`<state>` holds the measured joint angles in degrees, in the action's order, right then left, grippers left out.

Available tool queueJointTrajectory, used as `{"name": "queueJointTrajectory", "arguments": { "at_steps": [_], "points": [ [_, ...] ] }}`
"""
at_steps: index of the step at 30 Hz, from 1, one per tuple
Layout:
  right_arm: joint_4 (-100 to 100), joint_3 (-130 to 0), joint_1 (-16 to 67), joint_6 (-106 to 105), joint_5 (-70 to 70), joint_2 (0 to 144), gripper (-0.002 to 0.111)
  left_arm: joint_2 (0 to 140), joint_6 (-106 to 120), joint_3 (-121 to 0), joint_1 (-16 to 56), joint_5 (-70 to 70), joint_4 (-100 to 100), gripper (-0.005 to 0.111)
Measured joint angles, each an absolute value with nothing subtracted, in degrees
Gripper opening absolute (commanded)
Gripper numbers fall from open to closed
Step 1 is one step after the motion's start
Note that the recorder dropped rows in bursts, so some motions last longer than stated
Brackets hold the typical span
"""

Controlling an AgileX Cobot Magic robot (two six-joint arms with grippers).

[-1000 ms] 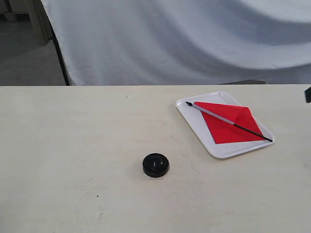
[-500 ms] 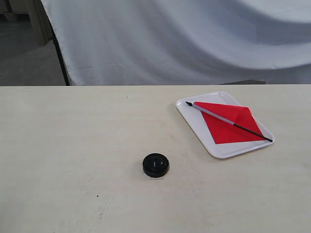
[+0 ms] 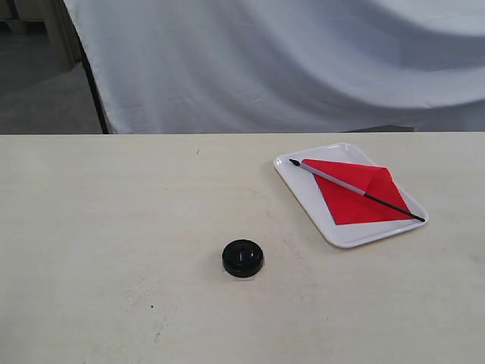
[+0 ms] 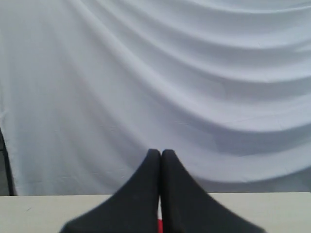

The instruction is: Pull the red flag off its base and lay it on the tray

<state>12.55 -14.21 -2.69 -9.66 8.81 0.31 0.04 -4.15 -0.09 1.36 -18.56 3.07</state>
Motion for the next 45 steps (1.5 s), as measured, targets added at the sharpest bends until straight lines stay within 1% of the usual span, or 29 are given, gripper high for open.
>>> {"name": "queueJointTrajectory", "arguments": {
  "at_steps": [11, 14, 18, 20, 22, 29, 45],
  "points": [
    [21.4, -13.2, -1.6, -8.4, 12.4, 0.3, 0.000, 0.0, -4.2, -0.1, 1.4, -18.8, 3.1, 0.001],
    [21.7, -9.8, -1.6, -8.3, 10.5, 0.3, 0.000, 0.0, -4.2, -0.1, 1.4, -18.8, 3.1, 0.001],
    [21.7, -2.3, -1.6, -8.3, 5.8, 0.3, 0.000, 0.0, -4.2, -0.1, 1.4, -18.8, 3.1, 0.001],
    [20.8, -0.5, -1.6, -8.6, 8.6, 0.3, 0.000, 0.0, -4.2, -0.1, 1.4, -18.8, 3.1, 0.001],
    [20.1, -0.1, -1.6, -8.9, 11.1, 0.3, 0.000, 0.0, -4.2, -0.1, 1.4, -18.8, 3.1, 0.001],
    [19.3, -0.1, -1.6, -8.9, 12.3, 0.3, 0.000, 0.0, -4.2, -0.1, 1.4, -18.8, 3.1, 0.001],
    [16.7, -0.1, -1.6, -13.7, 11.2, 0.3, 0.000, 0.0, -4.2, -0.1, 1.4, -18.8, 3.1, 0.001]
  ]
}}
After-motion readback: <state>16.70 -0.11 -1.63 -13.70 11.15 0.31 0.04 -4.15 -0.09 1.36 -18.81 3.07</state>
